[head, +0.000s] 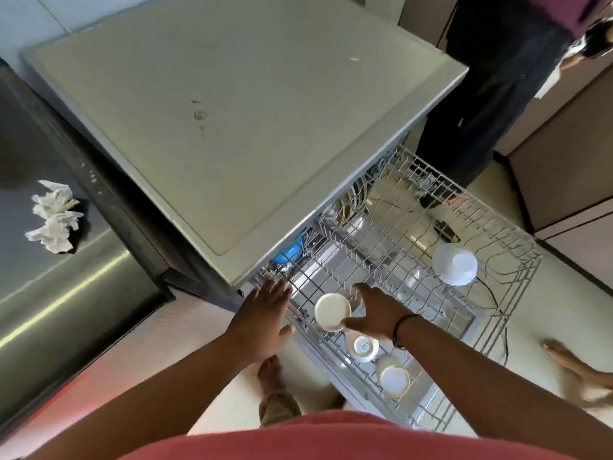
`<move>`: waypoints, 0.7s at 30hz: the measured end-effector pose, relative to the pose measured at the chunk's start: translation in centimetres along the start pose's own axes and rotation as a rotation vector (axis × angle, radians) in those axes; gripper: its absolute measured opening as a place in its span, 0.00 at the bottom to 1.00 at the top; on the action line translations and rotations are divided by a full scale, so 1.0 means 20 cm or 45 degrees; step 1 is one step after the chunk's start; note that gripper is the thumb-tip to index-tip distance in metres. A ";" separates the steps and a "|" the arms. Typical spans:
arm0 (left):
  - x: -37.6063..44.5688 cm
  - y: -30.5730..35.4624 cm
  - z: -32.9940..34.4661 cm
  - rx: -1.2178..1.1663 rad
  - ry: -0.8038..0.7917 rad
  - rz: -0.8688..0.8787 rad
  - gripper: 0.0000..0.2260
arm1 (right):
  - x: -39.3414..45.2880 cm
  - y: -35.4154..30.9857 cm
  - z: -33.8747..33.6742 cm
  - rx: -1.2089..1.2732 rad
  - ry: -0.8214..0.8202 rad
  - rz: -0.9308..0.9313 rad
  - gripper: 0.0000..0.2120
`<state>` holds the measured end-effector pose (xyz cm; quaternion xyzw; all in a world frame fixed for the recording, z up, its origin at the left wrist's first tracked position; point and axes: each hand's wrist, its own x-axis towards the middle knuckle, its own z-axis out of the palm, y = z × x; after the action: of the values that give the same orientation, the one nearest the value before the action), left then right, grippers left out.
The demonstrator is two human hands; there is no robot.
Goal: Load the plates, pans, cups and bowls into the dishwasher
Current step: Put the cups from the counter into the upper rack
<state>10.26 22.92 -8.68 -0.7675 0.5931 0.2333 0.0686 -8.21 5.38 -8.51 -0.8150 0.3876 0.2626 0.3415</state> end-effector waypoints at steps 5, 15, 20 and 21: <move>-0.21 0.21 -0.24 -0.075 0.258 0.124 0.31 | -0.14 -0.18 -0.36 0.173 0.197 -0.138 0.30; -0.71 -0.10 -0.61 -0.178 0.828 -0.411 0.29 | -0.41 -0.96 -0.75 -0.042 0.653 -0.624 0.24; -1.01 -0.56 -0.55 -0.237 0.877 -0.730 0.29 | -0.45 -1.39 -0.61 -0.167 0.745 -0.797 0.22; -1.07 -0.65 -0.53 -0.240 0.886 -0.774 0.28 | -0.45 -1.49 -0.57 -0.181 0.746 -0.824 0.22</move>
<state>21.48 41.42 7.92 -0.9418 0.3055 -0.0155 -0.1391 12.82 14.56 15.42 -0.9559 0.1739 -0.0739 0.2249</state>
